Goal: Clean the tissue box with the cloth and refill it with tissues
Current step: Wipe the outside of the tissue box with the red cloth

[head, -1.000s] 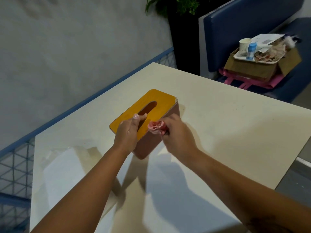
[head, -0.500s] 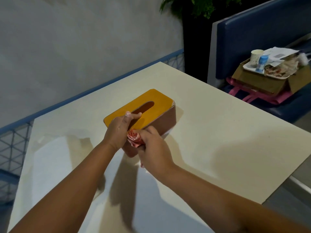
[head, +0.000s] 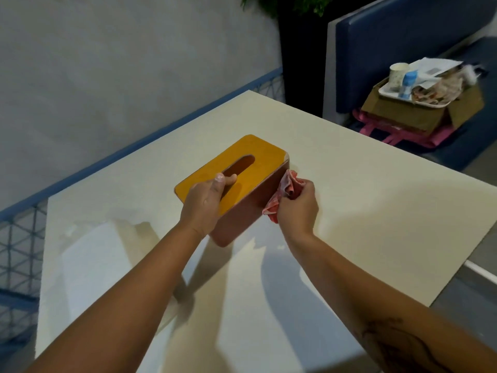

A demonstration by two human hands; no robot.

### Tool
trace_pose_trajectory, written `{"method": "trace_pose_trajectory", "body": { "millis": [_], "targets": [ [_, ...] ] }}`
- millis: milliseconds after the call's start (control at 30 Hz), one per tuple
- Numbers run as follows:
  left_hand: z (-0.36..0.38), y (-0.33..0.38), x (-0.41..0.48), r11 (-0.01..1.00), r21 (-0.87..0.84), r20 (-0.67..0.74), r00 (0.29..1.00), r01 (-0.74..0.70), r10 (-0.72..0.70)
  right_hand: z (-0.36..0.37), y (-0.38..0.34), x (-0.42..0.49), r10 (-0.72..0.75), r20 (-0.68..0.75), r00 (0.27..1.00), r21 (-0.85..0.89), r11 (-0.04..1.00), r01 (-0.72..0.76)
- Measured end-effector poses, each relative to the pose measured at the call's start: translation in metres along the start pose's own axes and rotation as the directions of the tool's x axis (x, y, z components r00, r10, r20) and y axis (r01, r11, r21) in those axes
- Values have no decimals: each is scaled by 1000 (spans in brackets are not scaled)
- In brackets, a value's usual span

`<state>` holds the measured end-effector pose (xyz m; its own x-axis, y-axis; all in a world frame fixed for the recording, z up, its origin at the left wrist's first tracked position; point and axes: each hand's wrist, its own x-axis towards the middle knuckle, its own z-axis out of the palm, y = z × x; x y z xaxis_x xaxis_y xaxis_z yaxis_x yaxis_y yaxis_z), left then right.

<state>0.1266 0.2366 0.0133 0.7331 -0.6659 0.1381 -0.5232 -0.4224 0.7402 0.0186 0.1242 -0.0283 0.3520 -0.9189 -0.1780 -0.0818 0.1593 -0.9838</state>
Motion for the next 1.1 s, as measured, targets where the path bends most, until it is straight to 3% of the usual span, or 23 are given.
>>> {"method": "trace_pose_trajectory", "body": {
  "millis": [200,433,533,733,833,933,1000,1100],
  "targets": [
    [-1,0,-3,998,33,0,998,-55,55,14,5,-40,91,52,995,8,996,-91],
    [-3,5,-3,982,157,27,994,-106,103,25,20,-80,203,208,957,-43,979,-199],
    [-2,6,-2,970,220,19,995,-104,102,14,12,-77,247,316,916,11,965,-264],
    [-6,12,7,949,293,80,992,-114,94,-24,-23,-68,152,465,872,131,962,-238],
    [-9,29,7,901,404,-10,984,-158,177,-43,-44,-64,112,484,868,163,963,-215],
    [-3,60,-6,927,304,-63,966,-220,250,-59,-60,-59,67,470,880,219,957,-190],
    [7,83,-21,956,163,6,970,-242,245,-69,-69,-54,43,459,887,245,954,-173],
    [29,107,-38,979,-134,137,975,-155,173,-83,-81,-45,17,420,907,238,963,-128]
  ]
}}
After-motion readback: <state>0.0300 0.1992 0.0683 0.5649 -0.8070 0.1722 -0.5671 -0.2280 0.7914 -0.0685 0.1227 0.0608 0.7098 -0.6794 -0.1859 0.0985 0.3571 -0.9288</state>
